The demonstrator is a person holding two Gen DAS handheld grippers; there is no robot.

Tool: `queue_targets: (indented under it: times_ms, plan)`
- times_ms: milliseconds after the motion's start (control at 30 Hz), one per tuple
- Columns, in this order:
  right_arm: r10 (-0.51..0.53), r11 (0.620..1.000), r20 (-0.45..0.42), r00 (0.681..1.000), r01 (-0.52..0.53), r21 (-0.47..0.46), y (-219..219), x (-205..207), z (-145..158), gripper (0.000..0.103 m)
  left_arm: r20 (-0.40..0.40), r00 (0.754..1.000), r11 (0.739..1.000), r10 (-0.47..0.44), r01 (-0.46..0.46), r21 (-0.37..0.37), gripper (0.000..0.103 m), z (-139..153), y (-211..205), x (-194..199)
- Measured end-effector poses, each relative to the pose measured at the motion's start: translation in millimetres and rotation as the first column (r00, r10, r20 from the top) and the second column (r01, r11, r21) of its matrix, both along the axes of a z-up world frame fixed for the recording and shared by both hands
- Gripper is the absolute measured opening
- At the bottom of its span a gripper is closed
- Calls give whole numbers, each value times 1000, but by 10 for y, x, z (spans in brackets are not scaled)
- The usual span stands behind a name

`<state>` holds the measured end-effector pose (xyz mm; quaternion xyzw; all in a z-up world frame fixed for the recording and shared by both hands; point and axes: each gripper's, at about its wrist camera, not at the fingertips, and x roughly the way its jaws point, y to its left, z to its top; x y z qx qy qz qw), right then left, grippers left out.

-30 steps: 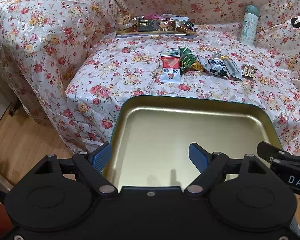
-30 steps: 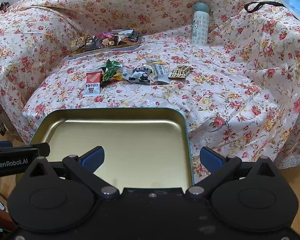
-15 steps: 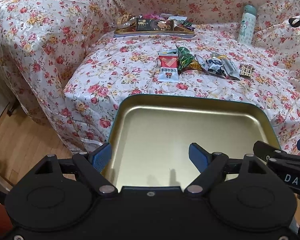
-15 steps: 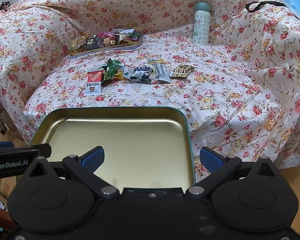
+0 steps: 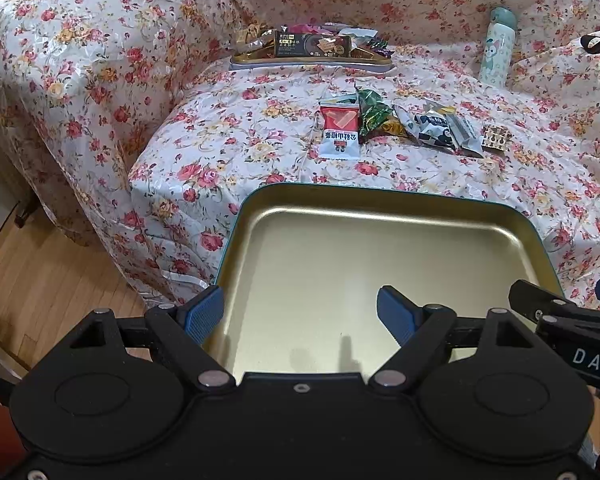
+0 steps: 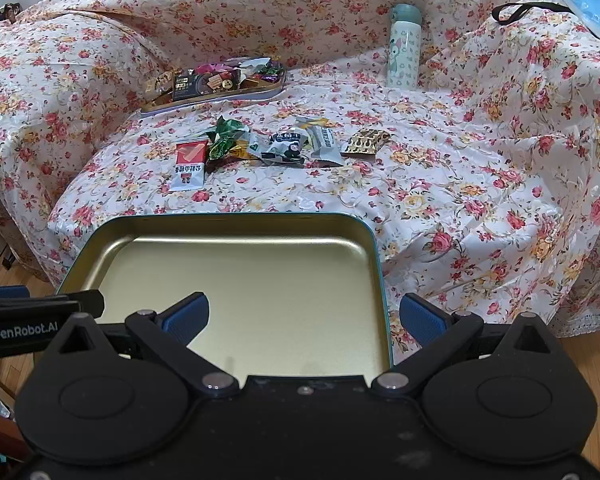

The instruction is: Organize snacks

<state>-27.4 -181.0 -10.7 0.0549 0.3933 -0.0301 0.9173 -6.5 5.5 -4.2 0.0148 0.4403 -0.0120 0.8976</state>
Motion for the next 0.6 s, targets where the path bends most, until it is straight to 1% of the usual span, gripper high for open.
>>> queue_targets:
  times_ms: [600]
  plan:
    - [-5,1000,-3,1000,5,-15,13,-3,4,103,-8,1000,1000,2,-2,1,84,-17,3,8]
